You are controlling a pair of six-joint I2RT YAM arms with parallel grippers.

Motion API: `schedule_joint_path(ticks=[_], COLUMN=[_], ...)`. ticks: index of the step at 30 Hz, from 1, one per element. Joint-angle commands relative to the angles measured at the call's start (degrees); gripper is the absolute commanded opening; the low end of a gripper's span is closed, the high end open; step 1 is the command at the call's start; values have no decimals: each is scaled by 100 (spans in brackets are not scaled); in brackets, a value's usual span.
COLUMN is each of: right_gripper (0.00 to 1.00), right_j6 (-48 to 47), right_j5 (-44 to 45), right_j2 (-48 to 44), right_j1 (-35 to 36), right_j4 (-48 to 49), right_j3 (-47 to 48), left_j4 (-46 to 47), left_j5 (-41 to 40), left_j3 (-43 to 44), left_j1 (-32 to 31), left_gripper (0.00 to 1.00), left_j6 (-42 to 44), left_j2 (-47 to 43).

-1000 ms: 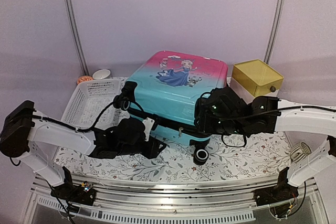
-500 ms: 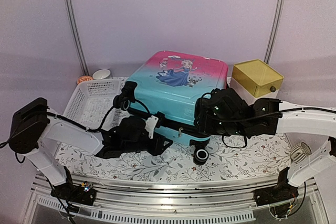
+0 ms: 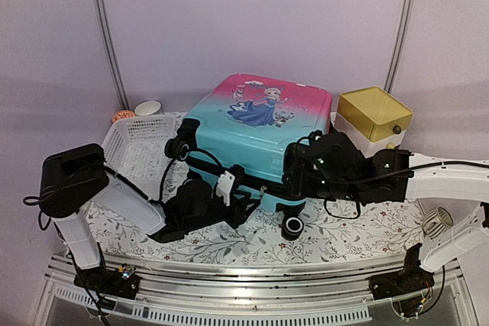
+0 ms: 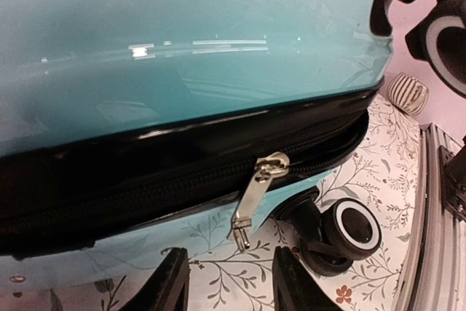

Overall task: Open, take out, and arrange the luggage
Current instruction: Unzip the zipper of the luggage.

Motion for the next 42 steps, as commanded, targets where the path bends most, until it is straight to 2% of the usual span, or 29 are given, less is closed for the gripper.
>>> schedule_joint_path(ticks=[1,21,42], right_gripper=[31,31,31], right_j6=[32,39,57], right_j5=[142,112,114], right_j2=[-365,-453,-480], right_j1=[22,19,21], right_j4=[201,308,327], right_j3=[-20,-217,-255], left_j4=[611,1081,1293], left_j5=[-54,202,307], left_j3=[112,247,581], left_j1=[-52,14,37], left_gripper=[41,39,26], left_j6=[188,187,341], left_j2=[212,621,1029])
